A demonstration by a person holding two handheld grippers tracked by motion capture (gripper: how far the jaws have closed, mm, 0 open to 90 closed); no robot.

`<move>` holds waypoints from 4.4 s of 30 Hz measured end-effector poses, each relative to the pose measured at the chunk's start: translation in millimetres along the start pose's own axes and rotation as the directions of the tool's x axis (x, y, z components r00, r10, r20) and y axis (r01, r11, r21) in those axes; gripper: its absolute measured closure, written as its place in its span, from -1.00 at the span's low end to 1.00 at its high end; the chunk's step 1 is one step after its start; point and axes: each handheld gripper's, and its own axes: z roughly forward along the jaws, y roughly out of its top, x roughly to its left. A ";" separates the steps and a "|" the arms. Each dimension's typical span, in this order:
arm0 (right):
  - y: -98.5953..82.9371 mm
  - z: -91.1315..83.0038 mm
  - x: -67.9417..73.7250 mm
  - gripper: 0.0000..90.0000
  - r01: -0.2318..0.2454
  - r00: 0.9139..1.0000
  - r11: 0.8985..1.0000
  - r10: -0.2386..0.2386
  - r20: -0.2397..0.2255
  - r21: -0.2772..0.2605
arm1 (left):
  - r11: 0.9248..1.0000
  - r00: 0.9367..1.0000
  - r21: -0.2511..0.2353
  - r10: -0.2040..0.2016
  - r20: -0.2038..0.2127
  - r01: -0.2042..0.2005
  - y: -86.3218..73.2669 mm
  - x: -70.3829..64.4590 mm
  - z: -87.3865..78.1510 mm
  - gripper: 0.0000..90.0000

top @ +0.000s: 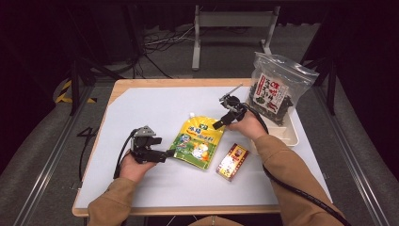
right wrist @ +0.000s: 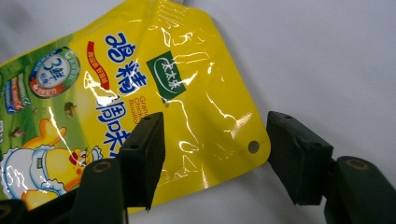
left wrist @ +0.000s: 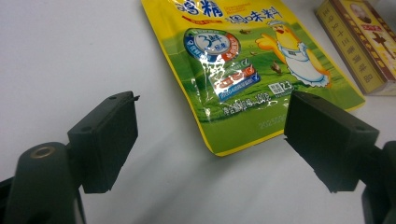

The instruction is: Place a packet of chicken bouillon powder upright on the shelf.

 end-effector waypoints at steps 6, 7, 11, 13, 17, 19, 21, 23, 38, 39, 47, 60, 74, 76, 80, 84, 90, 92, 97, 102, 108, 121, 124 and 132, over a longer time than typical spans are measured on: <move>1.6 -9.3 3.5 0.06 0.009 1.000 1.000 -0.010 -0.019 -0.018 | 1.000 1.000 0.026 -0.003 0.006 0.002 -0.9 -0.4 4.5 -0.59; 2.0 -9.6 4.4 0.08 0.013 1.000 1.000 -0.013 -0.016 -0.022 | 0.999 1.000 0.033 -0.001 0.006 0.001 -1.3 -0.5 5.7 -0.59; 2.4 -12.7 7.7 0.18 0.009 0.999 1.000 -0.011 -0.050 -0.028 | 0.997 1.000 0.075 0.005 0.006 -0.006 -2.4 -1.4 11.1 -0.58; 2.3 -12.3 8.4 0.19 0.008 0.998 1.000 -0.009 -0.064 -0.019 | 0.996 1.000 0.087 0.003 0.009 -0.004 -3.0 -2.0 13.2 -0.57; 2.4 -7.4 8.8 0.20 0.000 0.997 1.000 0.000 -0.080 -0.003 | 0.994 1.000 0.110 0.014 0.007 -0.015 -3.6 -2.8 15.9 -0.55; 2.6 -6.1 8.9 0.20 -0.003 0.996 1.000 0.002 -0.085 -0.003 | 0.993 1.000 0.114 0.010 0.012 -0.011 -3.4 -2.7 15.9 -0.54; 3.5 -4.0 8.5 0.20 -0.007 0.994 1.000 0.007 -0.107 -0.008 | 0.993 1.000 0.117 0.018 0.007 -0.018 -3.4 -3.0 15.7 -0.51; 4.3 -1.4 8.6 0.19 -0.012 0.992 1.000 0.013 -0.124 0.004 | 0.993 1.000 0.116 0.021 0.010 -0.022 -3.3 -3.5 15.9 -0.49; 6.6 16.7 5.8 0.17 0.003 0.995 0.998 0.003 -0.099 0.065 | 0.993 0.997 0.112 0.041 0.060 -0.048 -4.1 -6.9 16.4 -0.21; 6.9 17.4 6.6 0.19 0.005 0.995 0.998 0.001 -0.099 0.066 | 0.993 0.997 0.112 0.040 0.061 -0.047 -4.2 -7.1 16.3 -0.21; 8.7 20.0 5.3 0.56 0.001 0.997 0.998 0.003 -0.075 0.063 | 0.993 0.997 0.111 0.038 0.065 -0.045 -4.5 -7.2 16.4 -0.20; 8.5 10.3 12.8 0.99 0.053 0.998 0.997 -0.052 -0.022 0.054 | 0.993 0.998 0.113 0.039 0.057 -0.045 -5.4 -5.9 14.1 -0.22; 12.2 -35.1 38.9 1.00 0.142 0.990 0.989 -0.143 -0.020 -0.051 | 0.996 0.998 0.082 0.039 0.050 -0.043 -5.5 -8.1 -3.9 -0.35; 12.6 -38.3 41.8 1.00 0.150 0.988 0.987 -0.151 -0.020 -0.059 | 0.996 0.998 0.072 0.041 0.046 -0.044 -5.8 -6.8 -7.0 -0.36; 14.3 -48.7 56.1 1.00 0.192 0.981 0.978 -0.192 0.009 -0.075 | 0.999 0.999 0.046 0.011 0.031 -0.012 -6.4 -2.7 -12.9 -0.37; 17.3 -61.4 69.8 1.00 0.240 0.971 0.965 -0.240 0.019 -0.107 | 1.000 1.000 0.022 0.000 0.022 -0.001 -6.4 -1.0 -19.1 -0.38; 17.9 -71.6 84.0 1.00 0.274 0.961 0.951 -0.274 0.019 -0.140 | 1.000 1.000 0.011 0.005 0.011 -0.005 -6.6 -0.3 -20.9 -0.38; 18.1 -75.4 90.1 1.00 0.287 0.958 0.945 -0.287 0.019 -0.156 | 1.000 1.000 0.000 -0.003 -0.004 0.003 -6.5 0.6 -22.1 -0.38; 19.4 -83.7 108.4 1.00 0.343 0.939 0.922 -0.341 0.040 -0.180 | 0.999 1.000 -0.039 0.001 -0.014 -0.001 -6.2 1.5 -29.1 -0.39; 18.8 -88.9 120.1 1.00 0.379 0.925 0.905 -0.377 0.049 -0.191 | 0.999 1.000 -0.046 -0.001 -0.013 0.000 -8.8 6.2 -32.2 -0.50; 15.5 -97.0 139.4 1.00 0.433 0.901 0.876 -0.430 0.064 -0.213 | 0.997 1.000 -0.074 0.006 -0.009 -0.006 -10.9 9.7 -37.7 -0.59; 9.0 -117.6 160.0 1.00 0.522 0.853 0.822 -0.506 0.130 -0.227 | 0.996 0.999 -0.089 0.012 -0.038 -0.015 -10.7 7.6 -39.5 -0.59; 7.8 -124.1 159.3 1.00 0.526 0.851 0.819 -0.506 0.145 -0.231 | 0.996 0.999 -0.087 0.011 -0.038 -0.014 -10.8 7.6 -39.2 -0.59; -0.2 -146.0 153.3 1.00 0.523 0.852 0.817 -0.494 0.173 -0.244 | 0.996 0.999 -0.086 0.015 -0.041 -0.018 -11.0 7.6 -38.8 -0.59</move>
